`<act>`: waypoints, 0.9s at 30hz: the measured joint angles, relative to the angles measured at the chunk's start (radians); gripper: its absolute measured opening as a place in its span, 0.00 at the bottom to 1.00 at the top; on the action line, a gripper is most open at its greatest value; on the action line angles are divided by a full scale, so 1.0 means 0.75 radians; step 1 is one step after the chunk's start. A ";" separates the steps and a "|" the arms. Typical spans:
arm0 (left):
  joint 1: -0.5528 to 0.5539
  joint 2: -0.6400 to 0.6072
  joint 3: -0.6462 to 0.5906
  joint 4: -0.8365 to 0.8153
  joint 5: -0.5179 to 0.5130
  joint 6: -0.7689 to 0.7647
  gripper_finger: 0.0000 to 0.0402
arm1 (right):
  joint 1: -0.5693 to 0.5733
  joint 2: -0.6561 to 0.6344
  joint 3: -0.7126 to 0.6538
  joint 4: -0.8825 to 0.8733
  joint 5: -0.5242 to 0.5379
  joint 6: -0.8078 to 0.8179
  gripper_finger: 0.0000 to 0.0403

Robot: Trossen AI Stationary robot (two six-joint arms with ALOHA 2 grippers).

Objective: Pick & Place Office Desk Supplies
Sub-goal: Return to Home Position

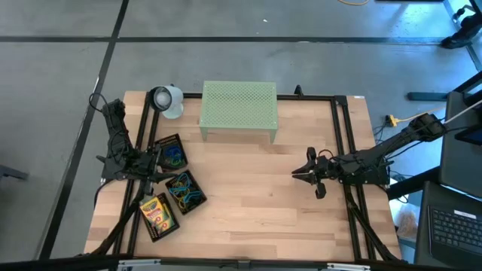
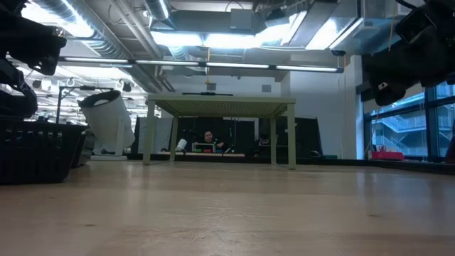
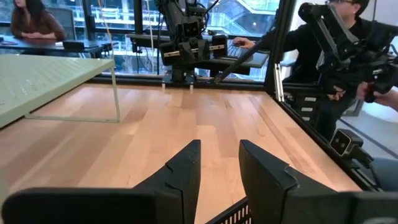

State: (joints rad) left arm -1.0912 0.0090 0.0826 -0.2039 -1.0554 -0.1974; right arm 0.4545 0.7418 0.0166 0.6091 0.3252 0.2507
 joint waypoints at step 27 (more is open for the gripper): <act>0.000 0.000 -0.001 -0.001 0.002 0.002 0.25 | 0.000 0.000 0.000 0.001 -0.001 0.003 0.15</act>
State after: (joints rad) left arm -1.0912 0.0090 0.0822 -0.2047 -1.0538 -0.1959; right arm 0.4545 0.7418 0.0166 0.6098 0.3244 0.2531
